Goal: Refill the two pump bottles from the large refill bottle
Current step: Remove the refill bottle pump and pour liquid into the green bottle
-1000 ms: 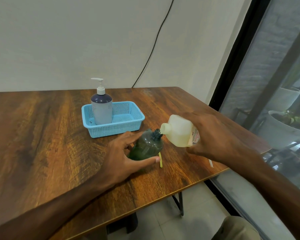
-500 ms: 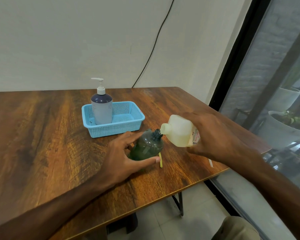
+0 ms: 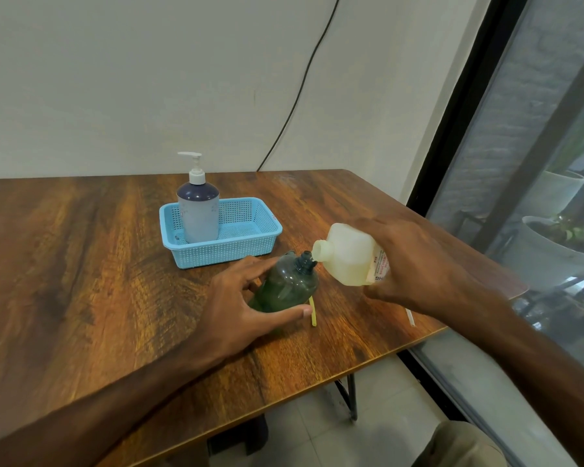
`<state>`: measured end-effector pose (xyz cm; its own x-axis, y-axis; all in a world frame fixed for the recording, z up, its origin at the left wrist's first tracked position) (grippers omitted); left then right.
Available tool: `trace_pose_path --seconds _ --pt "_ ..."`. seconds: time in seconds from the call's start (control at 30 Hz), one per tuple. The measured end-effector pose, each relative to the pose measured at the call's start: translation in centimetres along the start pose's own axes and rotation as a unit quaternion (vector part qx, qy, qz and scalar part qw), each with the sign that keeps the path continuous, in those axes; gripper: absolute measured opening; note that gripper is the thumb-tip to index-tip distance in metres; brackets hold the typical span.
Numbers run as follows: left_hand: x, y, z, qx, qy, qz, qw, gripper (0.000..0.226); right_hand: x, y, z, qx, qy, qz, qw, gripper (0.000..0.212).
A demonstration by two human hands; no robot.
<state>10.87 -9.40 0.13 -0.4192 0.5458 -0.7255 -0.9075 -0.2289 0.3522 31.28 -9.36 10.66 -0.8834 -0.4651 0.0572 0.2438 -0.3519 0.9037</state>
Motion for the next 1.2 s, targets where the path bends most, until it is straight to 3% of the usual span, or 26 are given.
trace_pose_path --seconds 1.2 --pt "-0.35 0.04 -0.10 0.002 -0.006 -0.008 1.000 0.078 0.02 -0.22 0.00 0.011 -0.006 -0.010 1.000 0.095"
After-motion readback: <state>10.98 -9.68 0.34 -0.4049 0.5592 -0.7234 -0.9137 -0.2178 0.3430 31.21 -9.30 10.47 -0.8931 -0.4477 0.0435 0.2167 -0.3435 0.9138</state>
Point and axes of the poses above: each hand's wrist, its own z-axis towards the middle knuckle, its own y-axis out of the back of the hand, x = y × z, the point moved 9 cm from there along z, towards the middle knuckle, and after that the axes turned 6 degrees about -x, right-handed, at the moved point
